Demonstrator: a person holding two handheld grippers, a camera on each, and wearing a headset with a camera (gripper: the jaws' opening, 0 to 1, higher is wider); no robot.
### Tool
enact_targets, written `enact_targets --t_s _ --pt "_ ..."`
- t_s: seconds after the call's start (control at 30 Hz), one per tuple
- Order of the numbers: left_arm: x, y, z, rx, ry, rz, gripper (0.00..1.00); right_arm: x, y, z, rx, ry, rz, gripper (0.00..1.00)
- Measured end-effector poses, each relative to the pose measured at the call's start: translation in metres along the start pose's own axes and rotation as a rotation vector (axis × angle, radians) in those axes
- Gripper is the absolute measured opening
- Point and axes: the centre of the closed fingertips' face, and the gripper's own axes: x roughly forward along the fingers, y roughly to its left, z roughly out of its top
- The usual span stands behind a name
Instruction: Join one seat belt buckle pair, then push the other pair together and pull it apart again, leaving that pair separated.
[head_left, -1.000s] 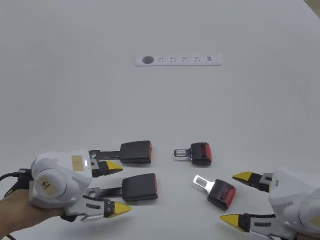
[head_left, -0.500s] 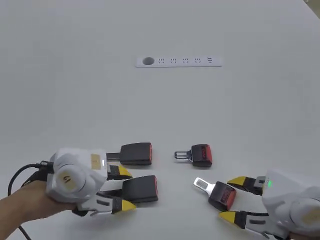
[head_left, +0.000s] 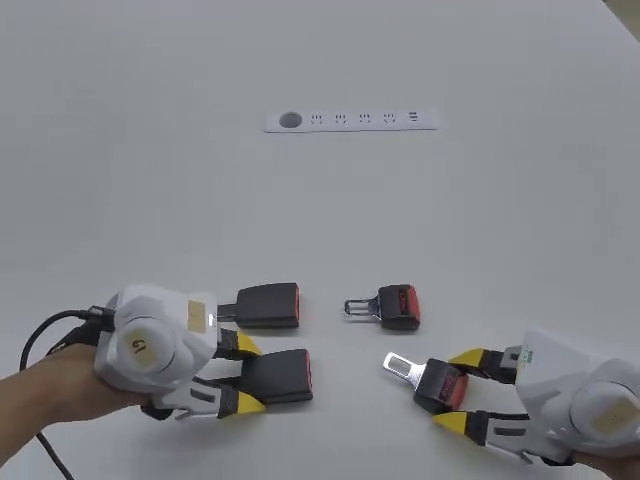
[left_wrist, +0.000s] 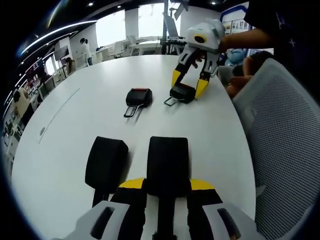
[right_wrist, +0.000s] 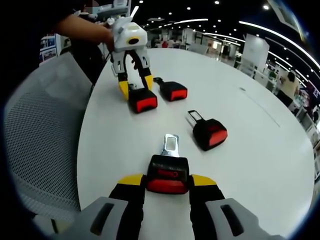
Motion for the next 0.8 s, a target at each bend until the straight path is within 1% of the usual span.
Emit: enact_targets --t_s 0.13,0.27,0.5,0.63,0.73,0.8 --pt "0.0009 -0.0002 0.0005 0.001 0.006 -0.008 0.32 -0.0008 0.0027 0.0006 -0.02 -0.001 0.018 0.31" --pt "0.0013 -0.0005 0.0002 0.016 0.013 -0.018 0.32 -0.0014 0.005 0.0014 -0.039 0.0 0.038 0.31" --pt "0.0024 -0.0012 -0.0007 0.016 0.02 -0.033 0.32 -0.001 0.0048 0.0007 -0.07 0.008 0.069 0.31" --pt "0.0029 0.0 -0.0022 0.013 0.029 -0.044 0.32 -0.0004 0.0049 0.0011 -0.098 0.015 0.091 0.31" --pt "0.0043 0.0003 -0.0023 -0.005 0.031 -0.056 0.32 0.0003 0.0054 0.0026 -0.144 0.013 0.11 0.31" --pt "0.0035 0.0011 -0.004 0.007 0.033 -0.065 0.32 0.0008 0.0052 0.0031 -0.151 0.016 0.118 0.31"
